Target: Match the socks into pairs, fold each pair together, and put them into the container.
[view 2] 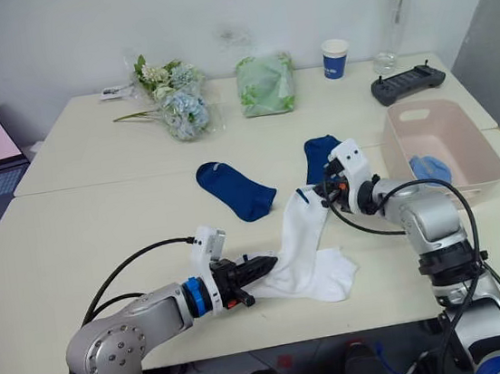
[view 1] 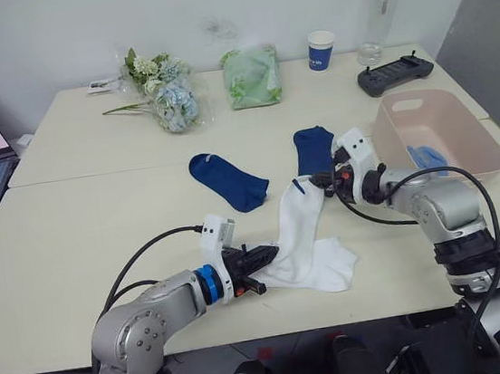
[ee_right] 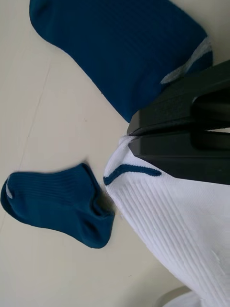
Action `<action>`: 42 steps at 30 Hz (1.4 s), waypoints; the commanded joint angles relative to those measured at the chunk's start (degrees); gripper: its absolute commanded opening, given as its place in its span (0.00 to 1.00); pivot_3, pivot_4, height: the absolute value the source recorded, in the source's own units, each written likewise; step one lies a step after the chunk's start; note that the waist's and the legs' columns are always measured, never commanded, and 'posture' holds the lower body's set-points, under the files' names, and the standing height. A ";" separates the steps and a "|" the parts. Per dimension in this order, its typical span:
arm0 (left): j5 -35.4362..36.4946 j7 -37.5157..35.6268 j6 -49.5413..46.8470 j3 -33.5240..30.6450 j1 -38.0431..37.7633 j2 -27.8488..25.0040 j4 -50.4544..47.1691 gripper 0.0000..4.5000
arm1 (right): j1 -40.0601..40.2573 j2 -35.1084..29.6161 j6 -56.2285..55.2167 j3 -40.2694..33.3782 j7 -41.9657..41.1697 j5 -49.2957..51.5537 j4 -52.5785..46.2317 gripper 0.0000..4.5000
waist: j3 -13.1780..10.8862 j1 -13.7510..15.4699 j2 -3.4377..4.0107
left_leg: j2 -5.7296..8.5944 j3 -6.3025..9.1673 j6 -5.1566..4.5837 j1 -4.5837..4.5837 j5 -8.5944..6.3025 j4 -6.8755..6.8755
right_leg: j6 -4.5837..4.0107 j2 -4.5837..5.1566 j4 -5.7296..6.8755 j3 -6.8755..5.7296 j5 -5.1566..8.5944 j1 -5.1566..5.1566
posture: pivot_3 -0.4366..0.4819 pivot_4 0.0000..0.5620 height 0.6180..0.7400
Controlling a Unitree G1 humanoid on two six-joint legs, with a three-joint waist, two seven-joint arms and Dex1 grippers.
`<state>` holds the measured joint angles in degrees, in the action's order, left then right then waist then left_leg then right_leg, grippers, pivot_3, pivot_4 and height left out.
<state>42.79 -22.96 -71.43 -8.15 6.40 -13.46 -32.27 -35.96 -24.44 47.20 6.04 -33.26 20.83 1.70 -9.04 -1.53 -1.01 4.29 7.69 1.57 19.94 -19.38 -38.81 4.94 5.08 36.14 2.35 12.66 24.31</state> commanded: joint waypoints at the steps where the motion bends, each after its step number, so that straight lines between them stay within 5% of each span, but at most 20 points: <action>1: 3.46 -1.49 1.89 0.29 -3.27 -0.73 -5.14 0.15 | -0.65 0.51 -2.86 -0.57 -1.28 -0.06 -1.85 0.25 | 0.00 -0.03 0.00 | -0.01 -0.01 0.00 0.00 0.00 0.00 | 0.00 0.00 -0.02 0.00 0.00 0.00 | 0.48 0.27 1.00; 8: 4.60 -13.04 8.73 0.76 -2.21 -15.40 -6.51 0.63 | 2.90 -2.50 -7.96 -1.30 -4.02 -0.86 -7.27 0.78 | -0.01 0.07 0.09 | 0.02 0.00 0.01 -0.02 0.00 0.03 | -0.01 -0.04 0.02 -0.02 0.00 -0.01 | 0.48 0.27 1.00; 12: 1.21 -17.29 16.04 0.06 7.31 -19.36 4.29 0.63 | 8.10 -7.32 -9.31 -1.23 -9.53 0.32 -13.72 0.78 | -0.02 0.67 0.09 | 0.03 0.04 0.00 0.00 0.00 0.01 | -0.01 -0.03 -0.08 -0.06 0.00 -0.08 | 0.48 0.27 1.00; 17: -15.11 -23.00 33.54 12.73 21.86 -20.26 23.90 0.63 | 14.18 -11.39 -8.88 1.11 -15.85 2.84 -21.85 0.78 | -0.01 1.24 0.10 | 0.14 0.00 0.01 -0.03 0.00 0.01 | -0.02 -0.07 -0.11 -0.15 0.00 -0.16 | 0.48 0.27 1.00; 26: -33.61 -29.28 62.09 24.68 46.66 -4.40 71.50 0.63 | 16.15 -14.32 -18.23 12.22 -20.94 -6.35 -23.04 0.78 | -0.07 1.33 0.00 | 0.16 -0.03 -0.02 0.11 -0.02 -0.03 | 0.00 -0.04 -0.17 -0.20 0.00 -0.04 | 0.48 0.27 1.00; 33: -41.72 -31.60 75.24 26.26 52.92 1.34 91.19 0.63 | 15.33 -12.42 -22.00 17.35 -21.70 -11.10 -20.95 0.78 | -0.07 0.83 0.00 | 0.15 0.00 -0.02 0.17 -0.02 -0.05 | 0.01 -0.05 -0.12 -0.17 0.00 0.06 | 0.48 0.27 1.00; 40: -44.41 -33.29 78.57 24.58 55.03 2.08 96.70 0.24 | 14.89 -10.33 -24.12 19.28 -22.00 -14.19 -18.14 0.79 | -0.08 0.99 -0.03 | 0.20 0.05 -0.03 0.23 -0.01 -0.14 | 0.05 -0.04 -0.11 -0.20 -0.02 0.05 | 0.48 0.27 1.00; 42: -44.77 -33.43 78.83 24.02 55.31 2.21 97.14 0.08 | 15.14 -10.27 -25.00 19.36 -21.79 -14.95 -17.60 0.70 | -0.08 1.00 -0.03 | 0.19 0.06 -0.03 0.23 -0.01 -0.13 | 0.05 -0.05 -0.10 -0.21 -0.02 0.07 | 0.48 0.27 1.00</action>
<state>-1.51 -55.87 6.33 17.03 60.37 -11.29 64.98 -20.85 -34.88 23.89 25.66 -54.96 6.32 -15.13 -9.11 -0.54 -1.03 4.48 7.76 1.54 20.17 -19.39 -38.93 4.99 5.03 36.04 2.14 12.64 24.40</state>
